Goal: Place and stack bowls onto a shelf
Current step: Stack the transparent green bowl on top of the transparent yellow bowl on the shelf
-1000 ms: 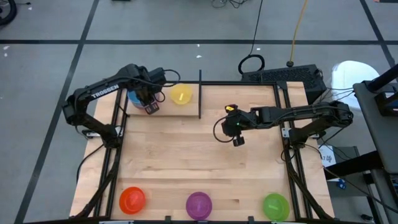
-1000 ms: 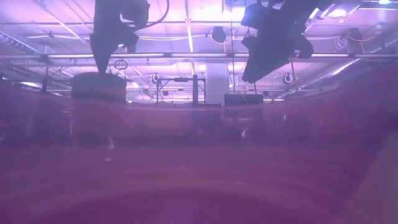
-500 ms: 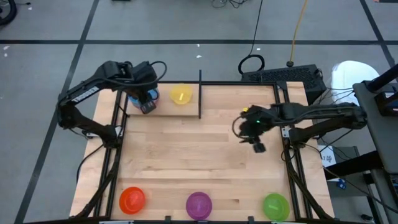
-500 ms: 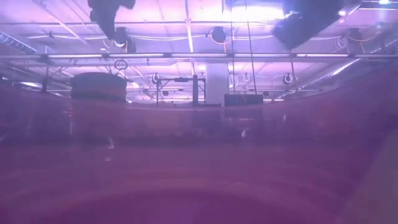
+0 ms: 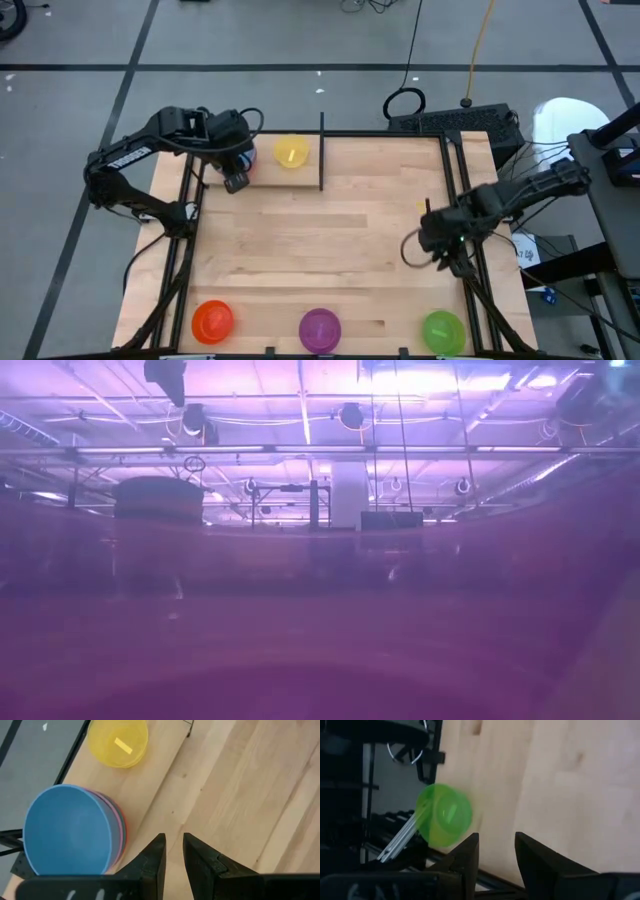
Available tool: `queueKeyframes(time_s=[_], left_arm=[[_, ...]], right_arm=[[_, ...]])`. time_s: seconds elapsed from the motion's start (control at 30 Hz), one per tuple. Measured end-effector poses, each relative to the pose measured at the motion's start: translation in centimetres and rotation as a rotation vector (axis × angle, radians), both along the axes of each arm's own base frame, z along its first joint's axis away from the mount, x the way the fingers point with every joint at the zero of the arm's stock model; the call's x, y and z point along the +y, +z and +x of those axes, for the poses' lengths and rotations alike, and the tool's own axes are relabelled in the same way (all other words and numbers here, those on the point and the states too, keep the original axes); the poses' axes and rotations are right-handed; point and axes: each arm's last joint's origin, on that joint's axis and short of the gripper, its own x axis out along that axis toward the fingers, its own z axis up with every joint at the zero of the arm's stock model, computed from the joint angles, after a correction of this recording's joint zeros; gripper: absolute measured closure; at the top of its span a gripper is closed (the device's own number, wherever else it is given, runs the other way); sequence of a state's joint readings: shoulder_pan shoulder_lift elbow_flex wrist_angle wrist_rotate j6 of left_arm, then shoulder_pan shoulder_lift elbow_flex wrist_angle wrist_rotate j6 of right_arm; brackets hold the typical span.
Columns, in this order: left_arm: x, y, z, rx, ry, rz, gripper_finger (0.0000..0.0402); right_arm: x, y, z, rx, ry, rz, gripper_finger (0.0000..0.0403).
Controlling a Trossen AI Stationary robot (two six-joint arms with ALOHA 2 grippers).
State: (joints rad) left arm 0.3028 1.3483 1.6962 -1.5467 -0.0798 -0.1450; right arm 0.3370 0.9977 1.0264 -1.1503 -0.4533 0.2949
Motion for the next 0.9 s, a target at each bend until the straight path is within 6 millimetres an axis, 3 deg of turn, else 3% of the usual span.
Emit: queueKeyframes(time_s=[0.23,0.47,0.7,0.9], left_arm=[[-0.6,0.0,0.2,-0.002,-0.018,-0.005,0.0330],[-1.0,0.0,0.3,-0.002,-0.042,-0.004,0.0330],[-1.1,0.0,0.3,0.005,-0.081,0.009,0.0330],[-1.1,0.0,0.3,0.007,-0.089,0.011,0.0330]], right_arm=[[3.2,-1.2,0.6,0.068,0.083,-0.003,0.0282],[6.1,-5.1,2.0,0.028,0.064,0.074,0.0282],[7.2,-8.6,1.6,0.079,-0.005,0.114,0.0282],[7.7,-10.1,0.2,0.134,0.050,0.073,0.0282]])
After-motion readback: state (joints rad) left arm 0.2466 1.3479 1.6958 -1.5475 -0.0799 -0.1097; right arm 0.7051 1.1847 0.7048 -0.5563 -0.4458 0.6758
